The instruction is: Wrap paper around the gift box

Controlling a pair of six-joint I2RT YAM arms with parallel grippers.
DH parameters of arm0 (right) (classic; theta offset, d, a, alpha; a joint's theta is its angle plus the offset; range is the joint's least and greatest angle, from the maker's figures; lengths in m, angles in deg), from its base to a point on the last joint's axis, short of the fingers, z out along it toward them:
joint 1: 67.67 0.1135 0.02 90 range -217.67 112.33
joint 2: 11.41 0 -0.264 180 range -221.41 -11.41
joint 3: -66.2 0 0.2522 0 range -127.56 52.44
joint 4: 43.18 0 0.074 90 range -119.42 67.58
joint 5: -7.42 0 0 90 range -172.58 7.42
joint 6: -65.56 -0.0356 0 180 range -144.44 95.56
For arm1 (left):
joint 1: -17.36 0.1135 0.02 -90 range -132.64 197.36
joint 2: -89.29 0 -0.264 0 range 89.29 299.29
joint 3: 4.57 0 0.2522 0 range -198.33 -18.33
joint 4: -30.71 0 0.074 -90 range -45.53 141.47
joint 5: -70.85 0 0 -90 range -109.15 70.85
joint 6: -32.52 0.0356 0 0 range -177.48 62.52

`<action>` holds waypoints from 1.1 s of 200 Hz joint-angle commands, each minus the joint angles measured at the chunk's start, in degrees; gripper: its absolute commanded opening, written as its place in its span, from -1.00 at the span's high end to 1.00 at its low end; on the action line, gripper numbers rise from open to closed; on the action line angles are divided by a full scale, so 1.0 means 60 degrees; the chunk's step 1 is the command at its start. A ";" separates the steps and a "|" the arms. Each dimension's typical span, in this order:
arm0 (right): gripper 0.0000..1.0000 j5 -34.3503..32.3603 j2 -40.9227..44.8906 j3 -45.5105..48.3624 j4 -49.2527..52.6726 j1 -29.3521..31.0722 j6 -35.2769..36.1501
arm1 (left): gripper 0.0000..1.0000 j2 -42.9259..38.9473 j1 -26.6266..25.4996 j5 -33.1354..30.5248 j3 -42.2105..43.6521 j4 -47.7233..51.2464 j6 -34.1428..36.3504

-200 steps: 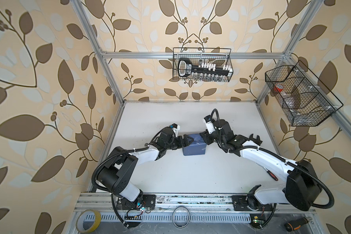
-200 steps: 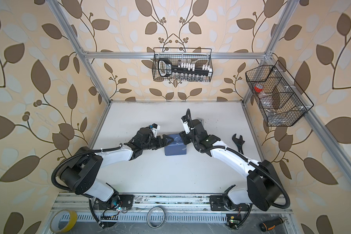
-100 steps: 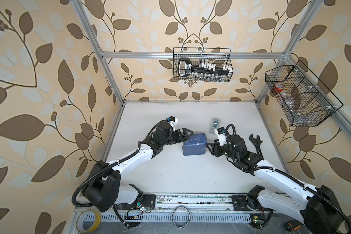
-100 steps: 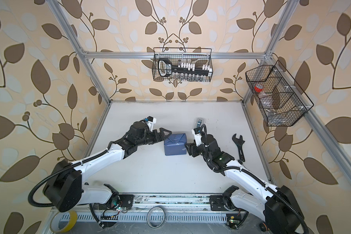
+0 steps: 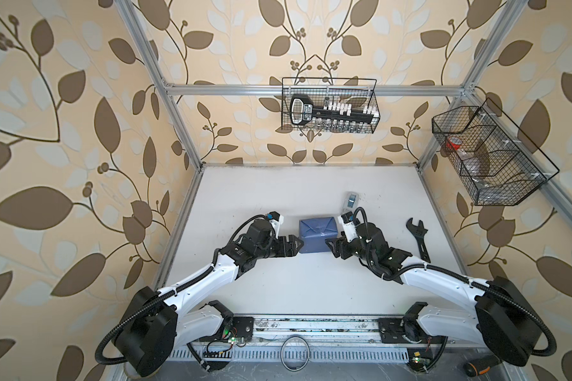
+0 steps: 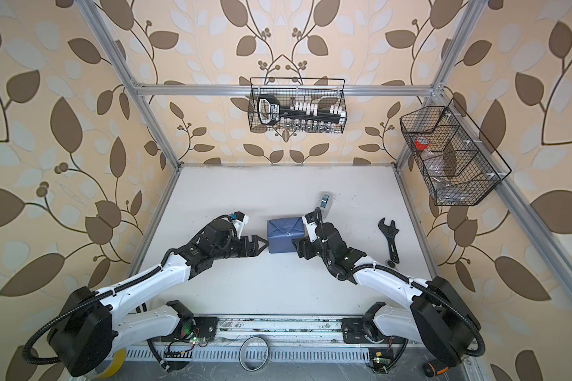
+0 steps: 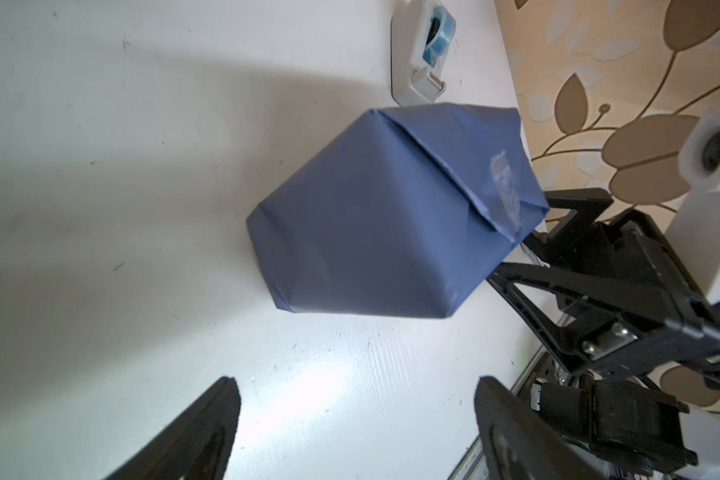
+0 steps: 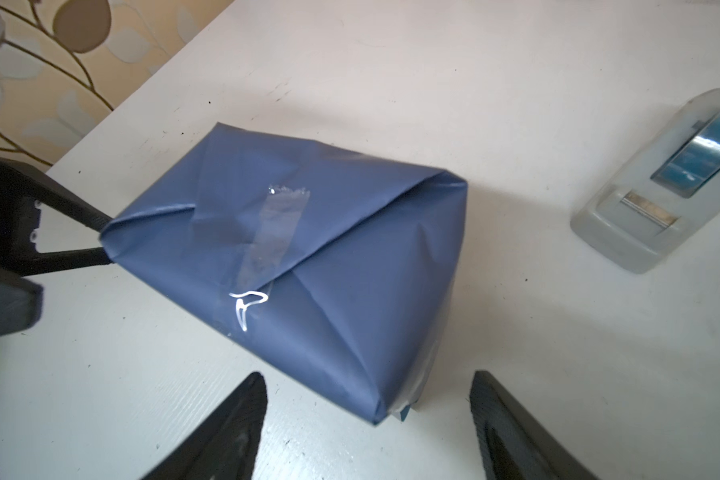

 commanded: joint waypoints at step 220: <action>-0.57 -0.2432 0.0012 -0.2653 0.1352 -0.1943 0.0705 | -0.96 0.0637 0.1369 -0.4528 -0.2110 -0.0149 0.1269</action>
